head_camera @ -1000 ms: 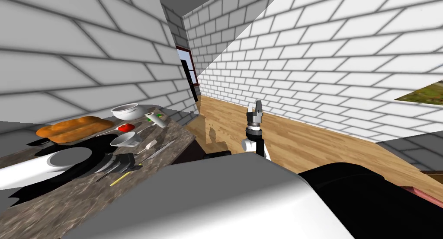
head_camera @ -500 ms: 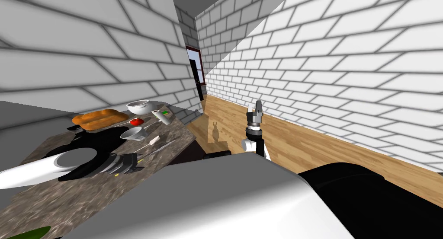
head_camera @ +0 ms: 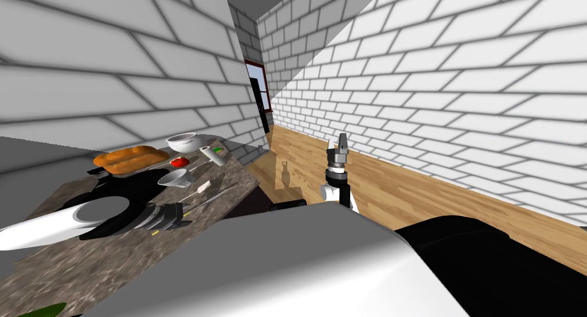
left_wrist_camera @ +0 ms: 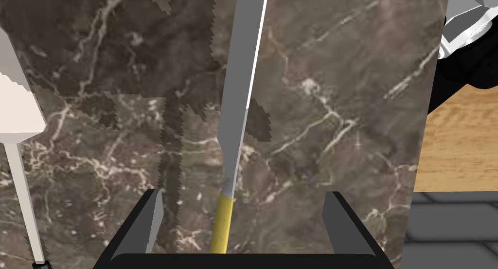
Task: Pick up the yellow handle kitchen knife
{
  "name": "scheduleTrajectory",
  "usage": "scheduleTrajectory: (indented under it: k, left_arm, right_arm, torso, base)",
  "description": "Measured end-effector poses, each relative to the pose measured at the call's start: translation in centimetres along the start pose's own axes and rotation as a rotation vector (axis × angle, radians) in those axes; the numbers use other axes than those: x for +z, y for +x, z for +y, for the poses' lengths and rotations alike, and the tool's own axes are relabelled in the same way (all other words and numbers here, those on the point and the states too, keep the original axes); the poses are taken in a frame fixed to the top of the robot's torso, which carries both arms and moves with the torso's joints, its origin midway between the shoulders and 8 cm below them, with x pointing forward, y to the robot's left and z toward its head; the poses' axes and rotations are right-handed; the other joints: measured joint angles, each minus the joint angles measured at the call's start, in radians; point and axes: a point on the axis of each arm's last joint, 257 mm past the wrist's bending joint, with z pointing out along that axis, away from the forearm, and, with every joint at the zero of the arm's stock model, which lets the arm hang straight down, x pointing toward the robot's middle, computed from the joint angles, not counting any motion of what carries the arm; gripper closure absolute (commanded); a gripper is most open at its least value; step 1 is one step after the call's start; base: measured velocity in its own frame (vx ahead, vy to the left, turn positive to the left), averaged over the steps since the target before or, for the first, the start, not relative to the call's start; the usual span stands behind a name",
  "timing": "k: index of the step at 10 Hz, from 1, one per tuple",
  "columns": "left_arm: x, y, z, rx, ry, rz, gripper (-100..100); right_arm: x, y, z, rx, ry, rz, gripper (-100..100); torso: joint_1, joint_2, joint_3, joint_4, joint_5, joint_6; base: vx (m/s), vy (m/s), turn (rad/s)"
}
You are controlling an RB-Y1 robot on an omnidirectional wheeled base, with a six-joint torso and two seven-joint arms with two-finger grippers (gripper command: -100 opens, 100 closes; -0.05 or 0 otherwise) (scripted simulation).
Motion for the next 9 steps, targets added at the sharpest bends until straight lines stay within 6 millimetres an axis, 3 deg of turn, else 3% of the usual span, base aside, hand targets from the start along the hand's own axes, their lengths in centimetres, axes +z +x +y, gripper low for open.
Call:
scheduleTrajectory:
  k: [7, 8, 9]
  left_arm:
    - [1.3, -0.7, 0.2, 0.036, 0.006, -0.005, -100]
    - [1.4, -0.8, 0.2, 0.038, 0.006, -0.005, 100]
    - [1.3, -0.7, 0.2, 0.038, 0.008, -0.005, 100]
  right_arm:
    - [0.0, 0.0, 0.0, 0.0, 0.0, 0.0, 0]
    - [0.0, 0.0, 0.0, 0.0, 0.0, 0.0, 0]
    - [0.0, 0.0, 0.0, 0.0, 0.0, 0.0, 0]
  torso:
    - [-0.003, -0.003, -0.002, -0.001, -0.001, 0.0]
    - [-0.002, -0.002, -0.001, -0.001, -0.001, 0.0]
    - [-0.001, -0.001, -0.001, 0.0, 0.0, 0.0]
  base:
    - [0.027, -0.031, 0.073]
    - [0.0, 0.0, 0.0]
    - [0.0, 0.0, 0.0]
